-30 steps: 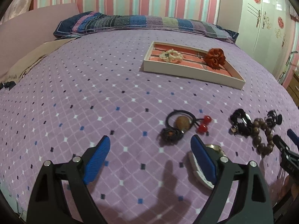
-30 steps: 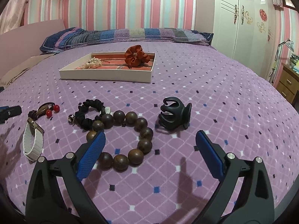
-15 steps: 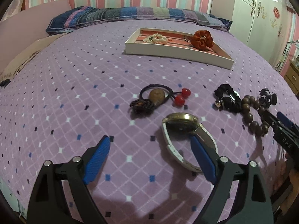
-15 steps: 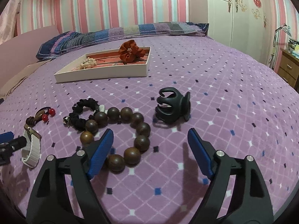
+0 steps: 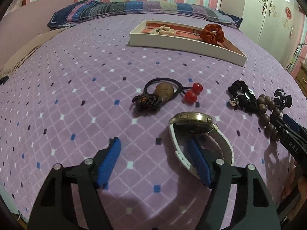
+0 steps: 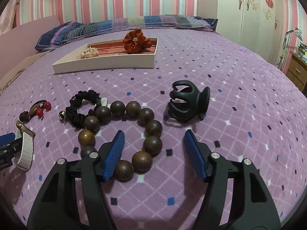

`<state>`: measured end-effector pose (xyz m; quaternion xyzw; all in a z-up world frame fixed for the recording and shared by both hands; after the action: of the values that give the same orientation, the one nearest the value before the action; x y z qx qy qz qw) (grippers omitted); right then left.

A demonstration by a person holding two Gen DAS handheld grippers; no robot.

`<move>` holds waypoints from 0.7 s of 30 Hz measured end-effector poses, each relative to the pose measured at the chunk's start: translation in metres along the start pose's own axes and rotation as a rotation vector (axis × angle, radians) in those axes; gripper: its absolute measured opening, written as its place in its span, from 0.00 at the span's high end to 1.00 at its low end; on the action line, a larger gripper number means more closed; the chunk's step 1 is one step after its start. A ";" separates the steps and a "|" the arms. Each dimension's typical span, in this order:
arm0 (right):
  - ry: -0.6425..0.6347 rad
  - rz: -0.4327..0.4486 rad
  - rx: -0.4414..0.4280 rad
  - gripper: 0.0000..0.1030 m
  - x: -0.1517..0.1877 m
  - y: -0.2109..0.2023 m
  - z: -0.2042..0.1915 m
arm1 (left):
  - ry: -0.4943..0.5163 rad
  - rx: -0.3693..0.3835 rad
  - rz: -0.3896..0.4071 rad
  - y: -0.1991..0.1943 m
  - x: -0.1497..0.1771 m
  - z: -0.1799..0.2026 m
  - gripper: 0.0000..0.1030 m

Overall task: Organize jewelry
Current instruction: 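Grasp the white-strap watch with left tool while right tool grasps wooden bead bracelet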

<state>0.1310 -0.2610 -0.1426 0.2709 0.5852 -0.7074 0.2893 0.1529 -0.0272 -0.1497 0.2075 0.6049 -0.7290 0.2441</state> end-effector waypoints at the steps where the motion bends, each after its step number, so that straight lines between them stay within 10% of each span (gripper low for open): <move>1: -0.004 -0.002 -0.002 0.41 0.000 0.001 -0.001 | 0.001 0.002 0.002 0.000 -0.001 0.001 0.38; 10: -0.026 -0.012 -0.041 0.67 -0.005 0.006 -0.011 | 0.046 0.015 0.017 -0.002 -0.002 0.012 0.79; 21: -0.032 0.007 -0.052 0.81 -0.010 0.002 -0.013 | 0.050 0.046 0.031 -0.009 -0.005 0.013 0.94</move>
<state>0.1395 -0.2475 -0.1391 0.2537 0.5980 -0.6951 0.3079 0.1510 -0.0383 -0.1374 0.2406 0.5905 -0.7335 0.2355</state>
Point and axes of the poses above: each gripper's, at about its wrist camera, not at the fingertips, and y roughly the way its jaws point, z to its right, x to its underside, the point moved 10 cm from there along y, roughly the way its jaws point, and after that the axes turned 13 degrees about -y, right-handed, at the moved point
